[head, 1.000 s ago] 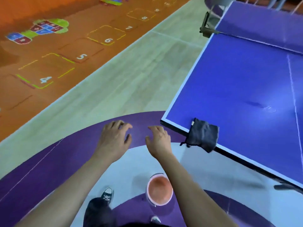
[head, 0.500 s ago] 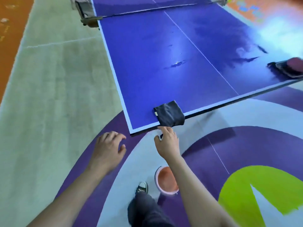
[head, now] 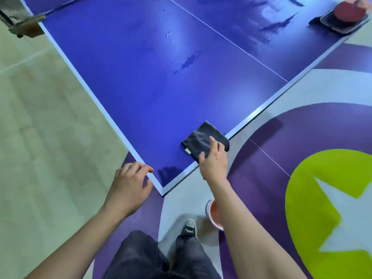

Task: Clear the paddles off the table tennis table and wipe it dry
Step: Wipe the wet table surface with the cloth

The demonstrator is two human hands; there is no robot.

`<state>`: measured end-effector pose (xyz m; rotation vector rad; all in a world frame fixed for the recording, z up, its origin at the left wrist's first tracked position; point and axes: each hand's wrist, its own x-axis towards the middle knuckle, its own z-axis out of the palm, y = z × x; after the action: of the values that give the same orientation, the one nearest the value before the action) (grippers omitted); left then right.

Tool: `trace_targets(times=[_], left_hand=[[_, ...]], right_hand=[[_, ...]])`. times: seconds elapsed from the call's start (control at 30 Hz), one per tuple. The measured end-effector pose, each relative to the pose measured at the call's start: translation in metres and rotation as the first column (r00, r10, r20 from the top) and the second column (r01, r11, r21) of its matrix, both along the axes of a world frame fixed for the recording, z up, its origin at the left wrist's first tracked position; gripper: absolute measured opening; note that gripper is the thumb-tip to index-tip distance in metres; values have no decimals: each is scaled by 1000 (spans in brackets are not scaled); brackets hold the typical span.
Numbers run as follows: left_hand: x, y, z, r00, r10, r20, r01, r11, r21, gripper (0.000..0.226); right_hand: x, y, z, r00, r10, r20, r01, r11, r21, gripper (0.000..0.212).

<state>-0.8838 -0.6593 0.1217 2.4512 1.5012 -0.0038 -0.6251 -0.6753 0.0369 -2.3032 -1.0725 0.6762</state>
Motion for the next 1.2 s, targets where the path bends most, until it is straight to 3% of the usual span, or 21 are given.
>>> trace_targets(times=[0.23, 0.43, 0.6, 0.73, 0.83, 0.97, 1.2], left_hand=[[20, 76, -71, 972, -229, 57, 235, 962, -135, 39], [26, 149, -111, 902, -418, 109, 431, 881, -193, 39], [15, 217, -115, 841, -531, 110, 542, 829, -140, 33], [20, 256, -116, 816, -560, 140, 574, 814, -91, 38], [44, 271, -117, 786, -595, 168, 607, 794, -30, 42], [91, 287, -124, 724, -671, 159, 678, 735, 12, 50], [207, 325, -154, 652, -758, 27, 756, 652, 58, 60]], right_hand=[[3, 34, -58, 959, -179, 219, 200, 977, -77, 77], [-12, 78, -87, 882, -384, 274, 423, 901, -99, 88], [-44, 81, -92, 838, -336, 429, 406, 910, -80, 81], [-100, 85, -88, 875, -214, 434, 283, 954, -101, 73], [-115, 90, -92, 855, -254, 453, 329, 940, -93, 67], [-83, 103, -97, 810, -344, 474, 415, 908, -49, 63], [58, 163, -103, 753, -410, 515, 497, 867, -37, 64]])
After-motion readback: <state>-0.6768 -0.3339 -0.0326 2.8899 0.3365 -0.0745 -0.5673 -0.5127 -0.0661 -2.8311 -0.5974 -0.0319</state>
